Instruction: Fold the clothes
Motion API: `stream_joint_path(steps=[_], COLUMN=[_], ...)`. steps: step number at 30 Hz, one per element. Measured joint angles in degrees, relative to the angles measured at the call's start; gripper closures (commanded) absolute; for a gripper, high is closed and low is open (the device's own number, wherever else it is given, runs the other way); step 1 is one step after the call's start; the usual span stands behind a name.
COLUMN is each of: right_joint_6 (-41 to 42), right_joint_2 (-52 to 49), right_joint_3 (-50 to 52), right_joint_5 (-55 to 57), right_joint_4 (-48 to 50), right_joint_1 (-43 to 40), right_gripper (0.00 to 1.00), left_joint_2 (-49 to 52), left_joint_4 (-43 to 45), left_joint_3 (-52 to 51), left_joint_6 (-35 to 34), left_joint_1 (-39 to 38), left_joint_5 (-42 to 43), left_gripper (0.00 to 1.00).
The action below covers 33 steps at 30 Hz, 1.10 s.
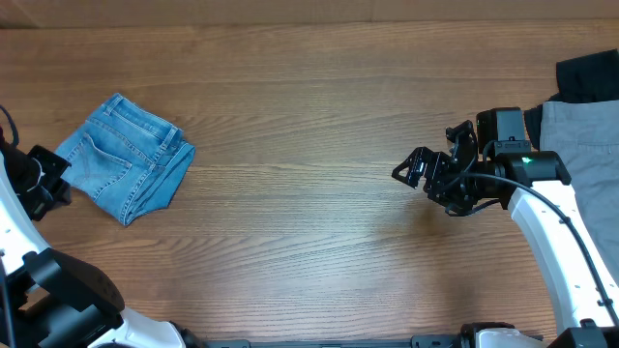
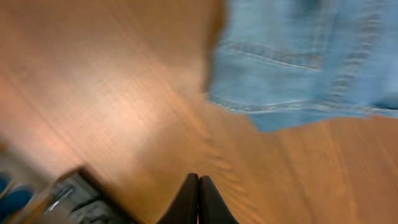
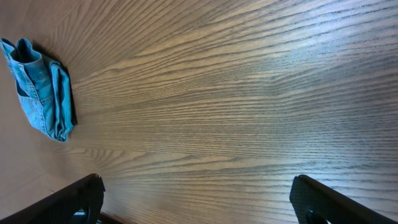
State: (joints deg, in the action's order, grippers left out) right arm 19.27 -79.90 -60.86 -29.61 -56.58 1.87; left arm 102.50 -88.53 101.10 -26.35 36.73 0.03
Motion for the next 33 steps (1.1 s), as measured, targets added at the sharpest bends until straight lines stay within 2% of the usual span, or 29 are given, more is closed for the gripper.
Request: stream_joint_path(steps=[3, 8, 14, 19, 26, 33], right_joint_6=[-0.48, -2.03, -2.62, -2.78, -2.78, -2.78], right_joint_2=[0.0, 0.0, 0.0, 0.0, 0.0, 0.0], right_joint_3=[0.0, 0.0, 0.0, 0.0, 0.0, 0.0], right_joint_5=[0.0, 0.02, 0.0, 0.02, -0.02, 0.02], right_joint_4=[-0.07, -1.38, -1.29, -1.2, -1.07, -1.07], right_joint_1=[0.0, 0.02, 0.0, 0.0, 0.0, 0.02], right_gripper=[0.0, 0.0, 0.0, 0.0, 0.0, 0.0], left_joint_2=[-0.28, -0.33, -0.33, 2.47, 12.46, 12.66], left_joint_4=[3.34, 15.26, 23.17, 28.5, 31.98, 35.6], left_joint_3=[-4.9, -18.08, -24.28, -25.97, -26.03, -25.79], left_joint_6=[-2.93, -4.46, -5.55, -5.66, -5.42, -5.31], left_joint_1=[0.04, 0.04, 0.04, 0.04, -0.02, -2.36], left_joint_5=[-3.78, -4.61, -4.61, -4.55, -1.53, 0.09], left_gripper=[0.96, 0.96, 0.96, 0.96, 0.96, 0.96])
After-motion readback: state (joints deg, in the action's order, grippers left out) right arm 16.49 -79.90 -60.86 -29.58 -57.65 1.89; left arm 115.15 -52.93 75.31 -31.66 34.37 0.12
